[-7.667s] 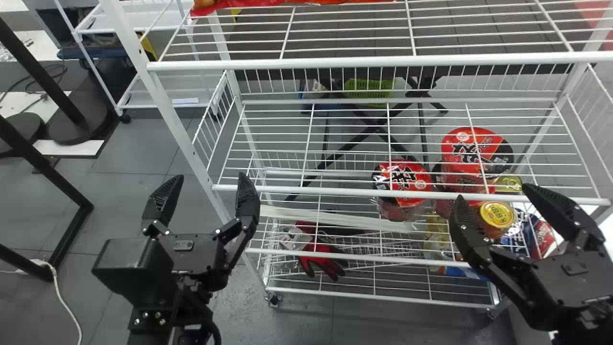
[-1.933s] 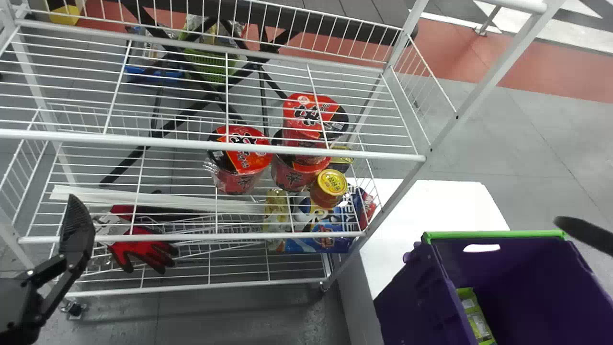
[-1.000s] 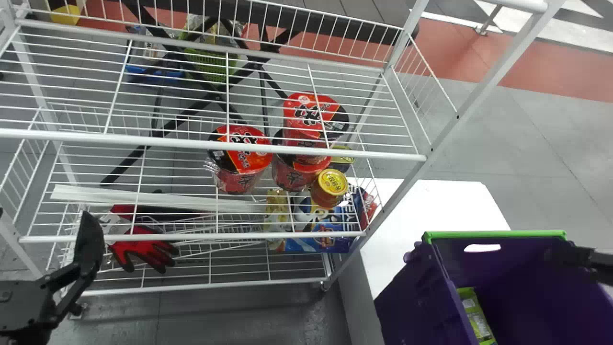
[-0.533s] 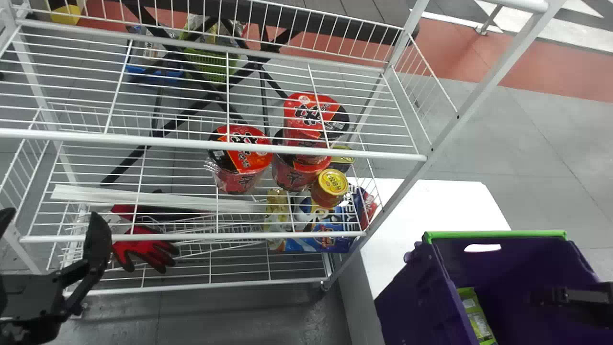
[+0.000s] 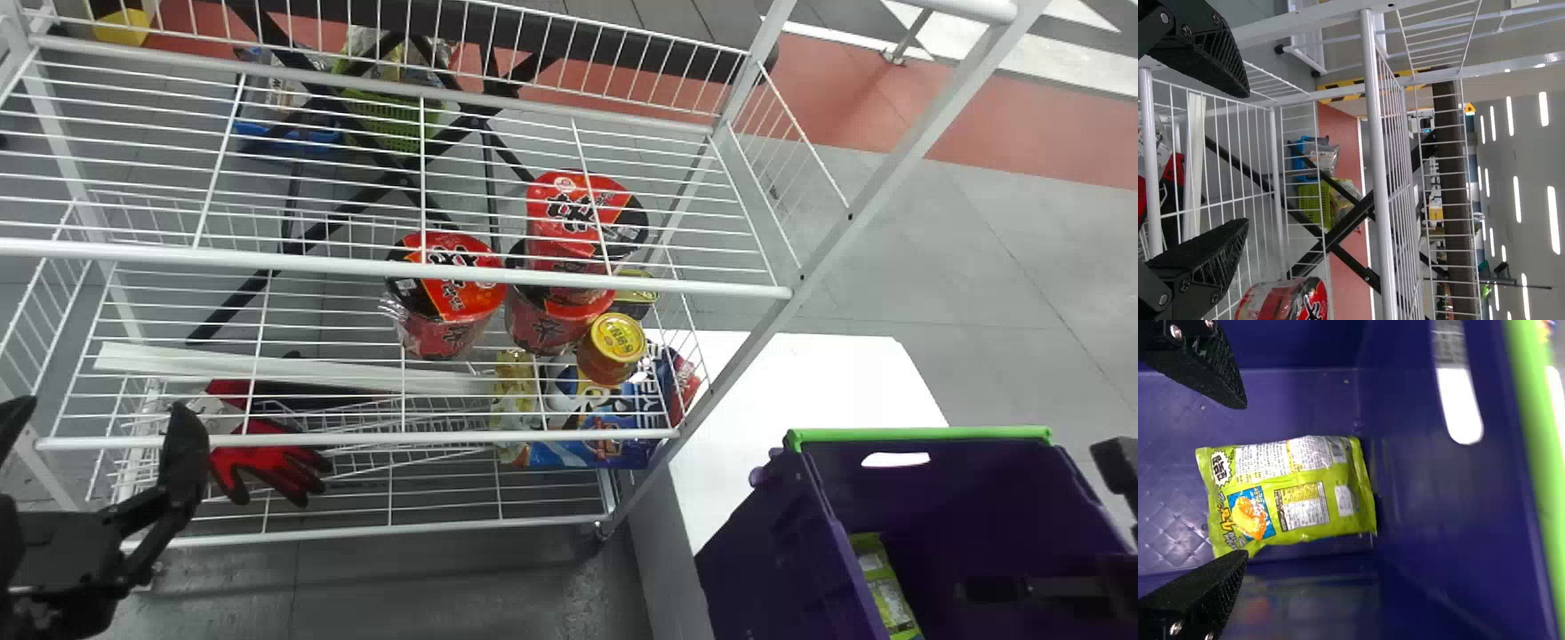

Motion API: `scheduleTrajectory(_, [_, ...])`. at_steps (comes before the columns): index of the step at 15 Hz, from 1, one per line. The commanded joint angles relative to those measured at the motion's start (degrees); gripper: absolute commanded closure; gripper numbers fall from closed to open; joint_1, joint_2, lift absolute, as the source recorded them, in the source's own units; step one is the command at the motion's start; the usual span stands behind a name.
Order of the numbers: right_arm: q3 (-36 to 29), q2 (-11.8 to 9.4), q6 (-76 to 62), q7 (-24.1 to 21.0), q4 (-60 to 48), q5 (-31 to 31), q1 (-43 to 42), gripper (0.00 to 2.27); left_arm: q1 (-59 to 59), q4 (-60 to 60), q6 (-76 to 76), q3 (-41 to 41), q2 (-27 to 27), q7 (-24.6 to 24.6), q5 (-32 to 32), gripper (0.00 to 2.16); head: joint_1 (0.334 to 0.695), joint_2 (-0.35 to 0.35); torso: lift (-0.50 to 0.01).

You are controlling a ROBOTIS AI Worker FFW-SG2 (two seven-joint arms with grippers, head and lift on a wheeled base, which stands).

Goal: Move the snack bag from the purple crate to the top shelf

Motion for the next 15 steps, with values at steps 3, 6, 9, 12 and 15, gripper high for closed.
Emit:
scheduleTrajectory(3, [1.0,0.0,-8.8,0.6,7.6,0.5,-1.4,0.05,0.1,0.6,1.1,0.2,0.0,0.1,0.1,0.16,0.695,-0.35,-0.451])
scheduleTrajectory(6, [0.8,1.4,-10.4,0.6,7.6,0.0,-1.3,0.06,0.1,0.5,2.5,-0.2,-0.2,0.1,0.0,0.16,0.695,-0.35,-0.451])
scheduleTrajectory(9, [1.0,2.1,-10.6,0.6,10.0,0.5,-0.6,0.06,0.0,0.8,2.3,-0.4,-0.4,0.0,0.1,0.16,0.695,-0.35,-0.451])
scheduleTrajectory(12, [1.0,3.0,-10.4,0.1,11.0,0.8,0.9,0.07,-0.7,1.3,2.5,-0.4,-0.4,-0.6,1.4,0.16,0.695,-0.35,-0.451])
scheduleTrajectory(15, [-0.5,3.9,-9.9,-5.6,11.1,0.8,1.4,0.07,-1.9,2.1,3.4,-1.6,-0.3,-0.7,1.4,0.16,0.695,-0.35,-0.451])
